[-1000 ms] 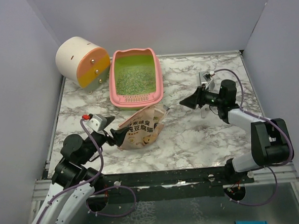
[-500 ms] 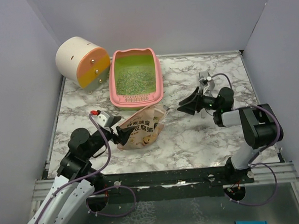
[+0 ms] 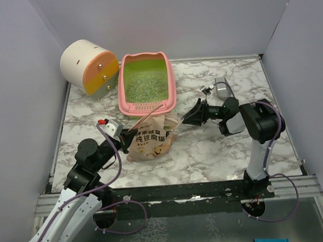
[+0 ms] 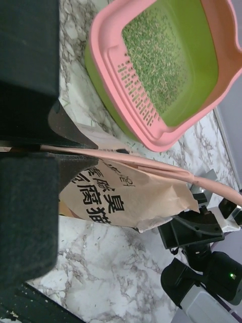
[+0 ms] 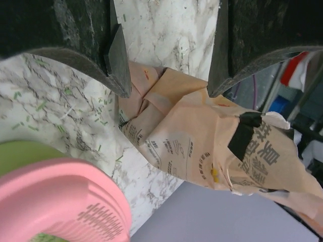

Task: Fill the litter box with clean litter

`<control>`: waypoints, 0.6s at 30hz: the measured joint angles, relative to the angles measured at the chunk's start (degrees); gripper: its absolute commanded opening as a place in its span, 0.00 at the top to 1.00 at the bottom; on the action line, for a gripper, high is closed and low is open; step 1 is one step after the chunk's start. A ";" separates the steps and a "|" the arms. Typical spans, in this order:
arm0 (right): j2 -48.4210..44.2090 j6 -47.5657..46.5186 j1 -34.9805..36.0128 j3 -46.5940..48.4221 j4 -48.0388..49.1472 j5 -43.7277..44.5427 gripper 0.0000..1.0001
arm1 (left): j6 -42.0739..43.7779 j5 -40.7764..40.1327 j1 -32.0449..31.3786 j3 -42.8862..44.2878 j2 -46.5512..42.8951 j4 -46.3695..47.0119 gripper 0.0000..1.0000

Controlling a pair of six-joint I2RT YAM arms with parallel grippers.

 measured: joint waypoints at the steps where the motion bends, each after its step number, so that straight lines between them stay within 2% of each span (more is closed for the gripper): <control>1: -0.11 -0.61 0.79 0.55 -0.02 -0.02 0.38 | 0.22 -0.92 0.00 0.02 -0.79 -0.55 1.00; 10: -2.10 -8.41 7.30 4.22 -0.17 -0.68 0.39 | 1.01 -4.35 -0.02 1.20 -4.39 -6.40 1.00; 18: -1.36 -7.19 8.72 3.69 0.15 -1.90 0.37 | 1.01 -5.11 -0.02 1.20 -6.43 -8.37 1.00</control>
